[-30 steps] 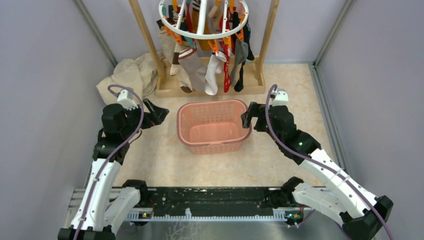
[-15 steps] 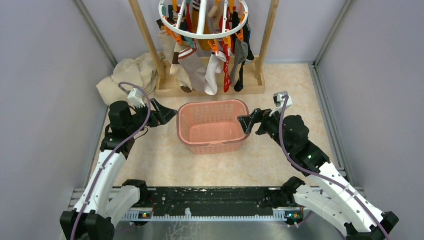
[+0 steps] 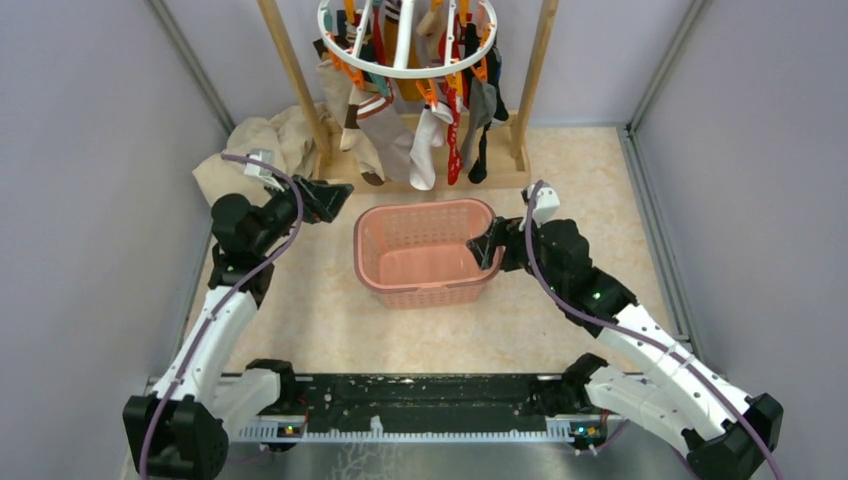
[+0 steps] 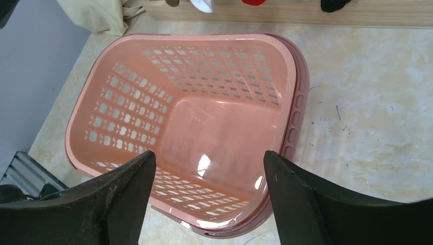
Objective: Remove the socks clipped to the hanger
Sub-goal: Move the clothesline to the center of the board.
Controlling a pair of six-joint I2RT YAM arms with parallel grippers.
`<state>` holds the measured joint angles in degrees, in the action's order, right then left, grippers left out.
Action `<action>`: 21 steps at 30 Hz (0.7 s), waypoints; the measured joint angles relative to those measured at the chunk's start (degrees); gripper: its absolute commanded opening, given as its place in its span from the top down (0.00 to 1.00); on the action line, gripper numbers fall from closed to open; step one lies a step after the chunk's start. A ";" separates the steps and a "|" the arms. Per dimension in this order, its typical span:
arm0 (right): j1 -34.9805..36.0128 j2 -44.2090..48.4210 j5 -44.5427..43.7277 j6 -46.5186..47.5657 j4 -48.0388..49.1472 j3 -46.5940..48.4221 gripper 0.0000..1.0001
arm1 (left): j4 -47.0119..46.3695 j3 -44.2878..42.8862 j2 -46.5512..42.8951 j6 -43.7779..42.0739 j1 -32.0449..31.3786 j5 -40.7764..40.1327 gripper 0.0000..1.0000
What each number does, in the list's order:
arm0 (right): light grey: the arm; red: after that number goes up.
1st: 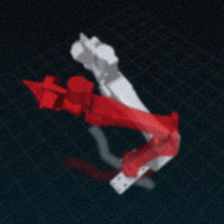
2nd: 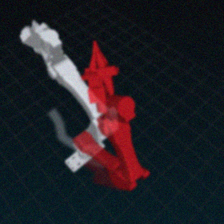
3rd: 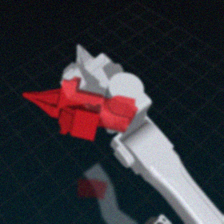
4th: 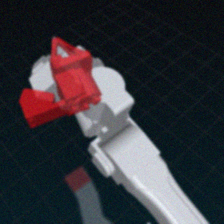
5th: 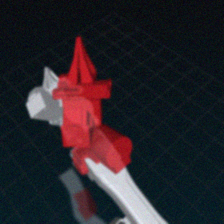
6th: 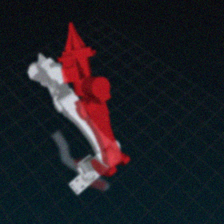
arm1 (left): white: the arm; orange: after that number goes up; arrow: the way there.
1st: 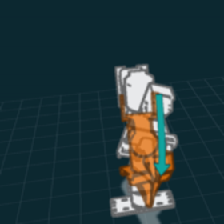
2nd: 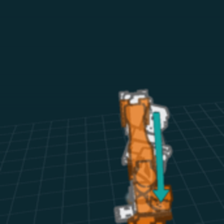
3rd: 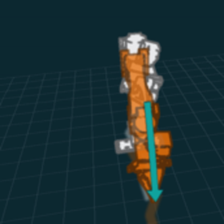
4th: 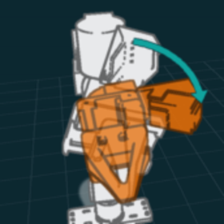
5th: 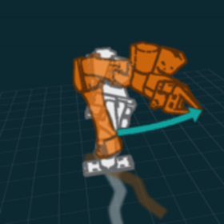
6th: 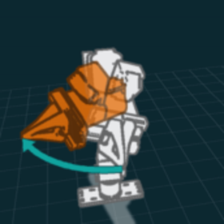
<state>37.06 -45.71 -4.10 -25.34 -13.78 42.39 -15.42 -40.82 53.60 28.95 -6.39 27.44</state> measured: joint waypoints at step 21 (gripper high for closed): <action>0.00 -0.02 3.37 -1.68 -0.79 -0.79 0.30 | -19.76 -6.49 18.62 -8.59 -14.34 -9.49 0.06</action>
<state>37.06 -45.74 -0.73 -27.03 -14.57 41.60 -35.18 -47.31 72.23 20.36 -20.73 17.96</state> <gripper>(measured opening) 0.701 0.935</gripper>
